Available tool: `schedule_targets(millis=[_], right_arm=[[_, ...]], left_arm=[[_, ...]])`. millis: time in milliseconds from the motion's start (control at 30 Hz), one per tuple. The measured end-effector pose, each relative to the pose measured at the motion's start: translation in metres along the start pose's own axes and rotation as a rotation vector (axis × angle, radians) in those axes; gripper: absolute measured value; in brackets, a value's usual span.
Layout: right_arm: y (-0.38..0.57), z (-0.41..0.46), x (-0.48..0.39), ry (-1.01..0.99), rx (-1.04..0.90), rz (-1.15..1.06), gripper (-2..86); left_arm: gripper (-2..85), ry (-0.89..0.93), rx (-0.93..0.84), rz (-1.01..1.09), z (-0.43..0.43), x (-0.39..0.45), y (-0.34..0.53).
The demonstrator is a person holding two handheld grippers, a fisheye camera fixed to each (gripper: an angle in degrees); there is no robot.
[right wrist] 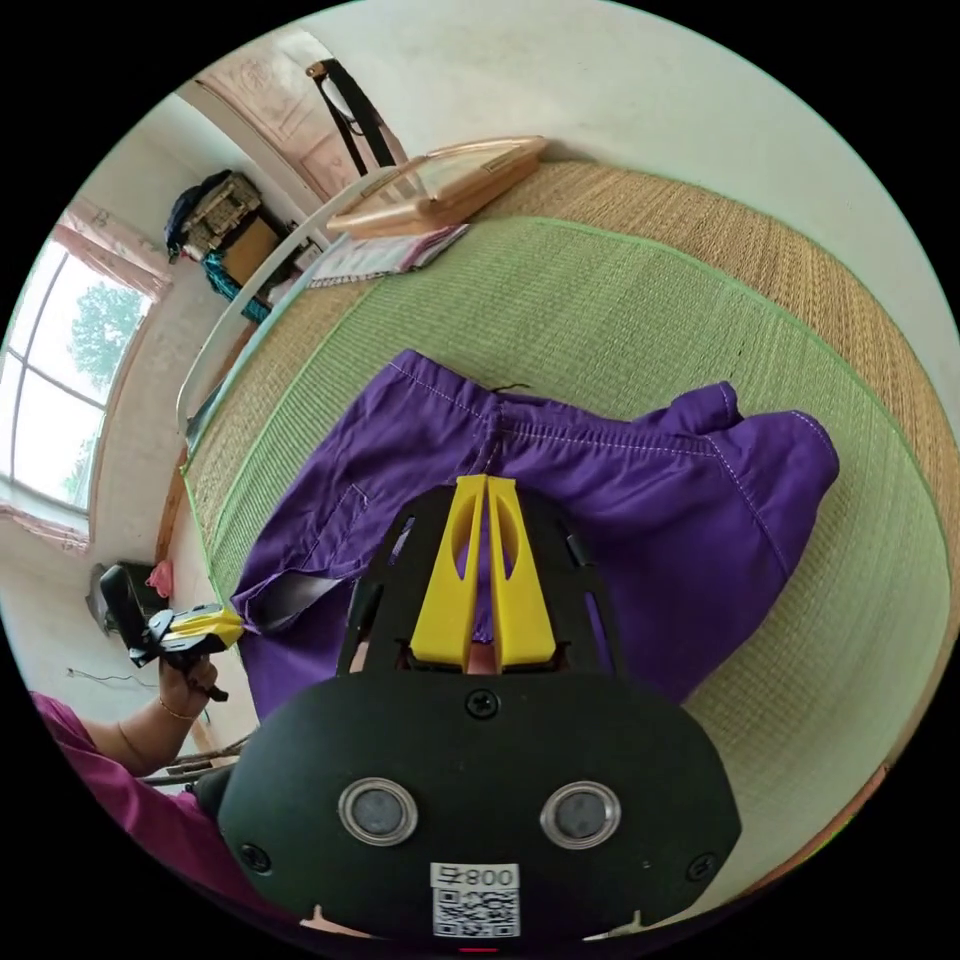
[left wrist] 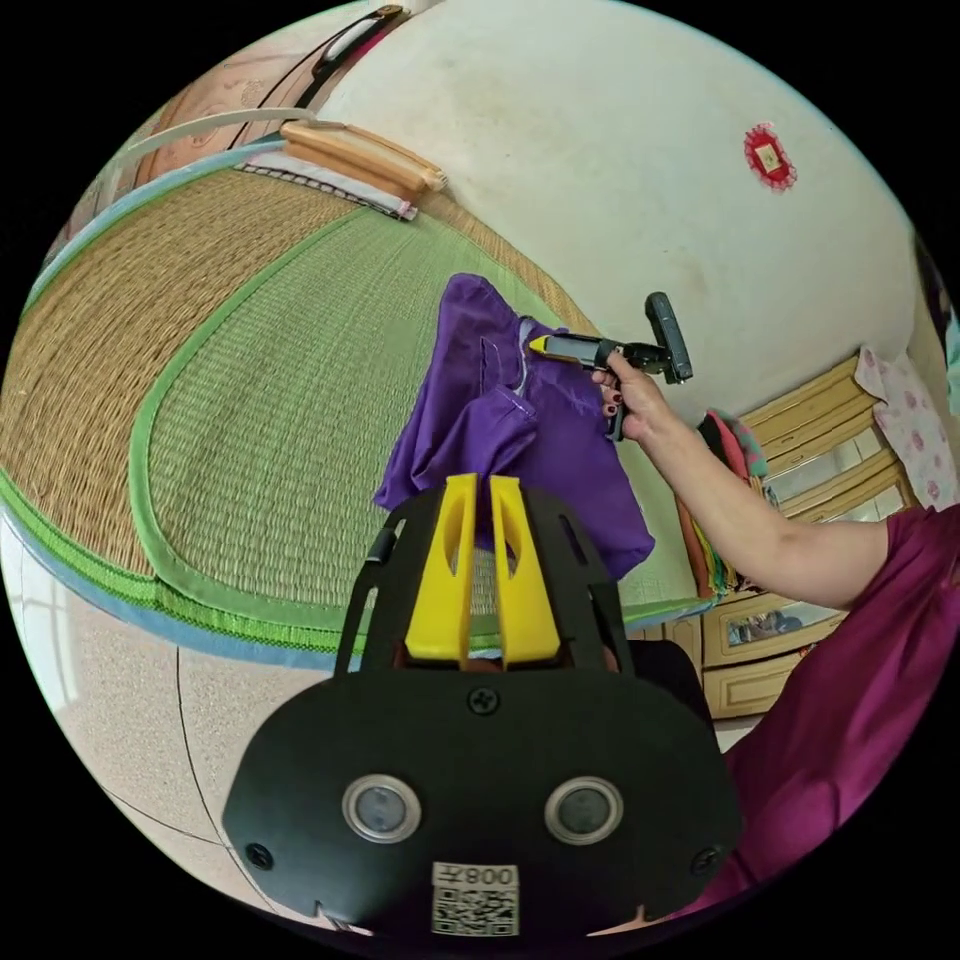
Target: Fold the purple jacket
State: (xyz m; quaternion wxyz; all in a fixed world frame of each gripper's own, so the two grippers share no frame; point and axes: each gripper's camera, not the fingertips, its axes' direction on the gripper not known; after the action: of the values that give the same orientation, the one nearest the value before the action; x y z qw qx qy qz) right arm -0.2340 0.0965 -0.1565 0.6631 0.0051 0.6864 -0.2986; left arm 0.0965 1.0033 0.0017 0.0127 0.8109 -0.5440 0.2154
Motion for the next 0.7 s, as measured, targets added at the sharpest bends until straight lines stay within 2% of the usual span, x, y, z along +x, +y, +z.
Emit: schedule_targets(millis=[200, 267, 467, 700], right_arm=[[0.063, -0.051, -0.039, -0.015, 0.058, -0.106, 2.3], [0.095, -0.065, -0.051, -0.031, 0.064, -0.113, 3.6], [0.205, -0.095, -0.081, -0.03, 0.006, -0.021, 7.0], [0.269, -0.08, -0.115, 0.034, -0.057, 0.068, 8.7]], left_arm=[[4.8, -0.038, -0.007, -0.012, -0.01, -0.016, -0.007], [7.0, -0.019, 0.026, 0.062, -0.017, -0.005, -0.011], [6.8, -0.15, -0.117, 0.122, 0.006, -0.004, -0.031], [3.7, -0.171, -0.142, 0.106, 0.01, -0.007, -0.043]])
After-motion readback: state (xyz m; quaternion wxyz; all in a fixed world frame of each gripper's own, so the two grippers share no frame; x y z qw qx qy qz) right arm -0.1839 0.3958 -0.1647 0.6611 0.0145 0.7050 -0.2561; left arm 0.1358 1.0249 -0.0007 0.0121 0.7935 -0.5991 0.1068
